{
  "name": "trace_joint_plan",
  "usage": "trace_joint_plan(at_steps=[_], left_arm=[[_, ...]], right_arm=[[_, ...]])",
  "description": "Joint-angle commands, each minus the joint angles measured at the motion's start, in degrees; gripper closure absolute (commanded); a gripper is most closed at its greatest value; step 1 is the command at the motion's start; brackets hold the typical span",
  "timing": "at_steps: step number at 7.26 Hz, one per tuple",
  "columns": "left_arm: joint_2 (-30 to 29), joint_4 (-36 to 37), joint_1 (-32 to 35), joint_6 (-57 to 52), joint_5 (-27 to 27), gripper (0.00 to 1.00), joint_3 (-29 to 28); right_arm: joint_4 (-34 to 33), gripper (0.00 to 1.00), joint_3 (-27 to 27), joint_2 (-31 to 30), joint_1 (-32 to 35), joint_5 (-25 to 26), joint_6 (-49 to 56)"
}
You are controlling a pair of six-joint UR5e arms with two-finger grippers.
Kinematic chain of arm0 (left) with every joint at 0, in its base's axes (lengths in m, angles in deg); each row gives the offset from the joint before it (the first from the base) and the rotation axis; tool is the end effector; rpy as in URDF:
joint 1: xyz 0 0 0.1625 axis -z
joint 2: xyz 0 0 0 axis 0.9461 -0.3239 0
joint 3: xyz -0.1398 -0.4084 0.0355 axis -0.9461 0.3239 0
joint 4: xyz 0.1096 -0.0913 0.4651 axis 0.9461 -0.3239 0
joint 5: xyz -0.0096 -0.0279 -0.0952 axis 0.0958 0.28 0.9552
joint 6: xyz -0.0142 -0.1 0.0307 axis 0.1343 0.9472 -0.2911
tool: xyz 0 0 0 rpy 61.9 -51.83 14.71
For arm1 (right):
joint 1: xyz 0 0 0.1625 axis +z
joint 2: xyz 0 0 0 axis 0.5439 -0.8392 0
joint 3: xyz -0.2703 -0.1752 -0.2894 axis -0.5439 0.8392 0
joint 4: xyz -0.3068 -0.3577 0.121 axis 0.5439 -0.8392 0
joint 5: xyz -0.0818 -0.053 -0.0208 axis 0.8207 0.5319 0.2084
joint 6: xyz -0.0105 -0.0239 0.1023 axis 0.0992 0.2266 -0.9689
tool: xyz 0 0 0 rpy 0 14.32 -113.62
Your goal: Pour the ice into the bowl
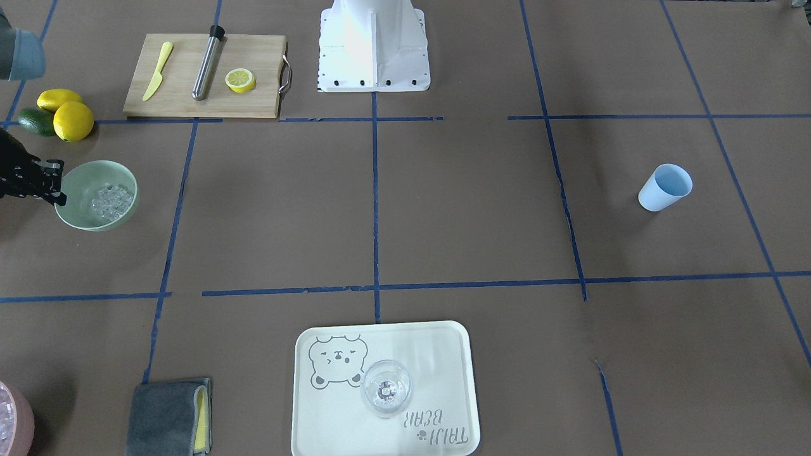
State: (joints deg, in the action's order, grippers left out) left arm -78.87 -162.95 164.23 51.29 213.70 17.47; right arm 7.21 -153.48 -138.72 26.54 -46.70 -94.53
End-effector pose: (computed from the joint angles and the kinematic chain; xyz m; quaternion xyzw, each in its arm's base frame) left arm -0.0885 -0.5230 0.6562 0.0860 0.3683 0.0537 0.9242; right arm -0.2191 -0.5039 0.6067 0.0519 -0.4178 -0.0450 0.9059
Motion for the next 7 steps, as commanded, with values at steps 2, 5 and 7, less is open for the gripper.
trace_joint_plan(at_steps=[2, 5, 7], left_arm=[[-0.01, -0.01, -0.05, 0.04, 0.51, 0.00, 0.06], [-0.09, -0.01, -0.05, 0.04, 0.51, 0.00, 0.06], [-0.18, -0.01, -0.05, 0.04, 0.51, 0.00, 0.06]], right_arm=[[1.37, 1.00, 2.16, -0.42, 0.01, 0.02, 0.57], [1.46, 0.00, 1.38, 0.45, 2.37, -0.24, 0.92], [-0.46, 0.00, 1.19, 0.37, 9.38, -1.99, 6.58]])
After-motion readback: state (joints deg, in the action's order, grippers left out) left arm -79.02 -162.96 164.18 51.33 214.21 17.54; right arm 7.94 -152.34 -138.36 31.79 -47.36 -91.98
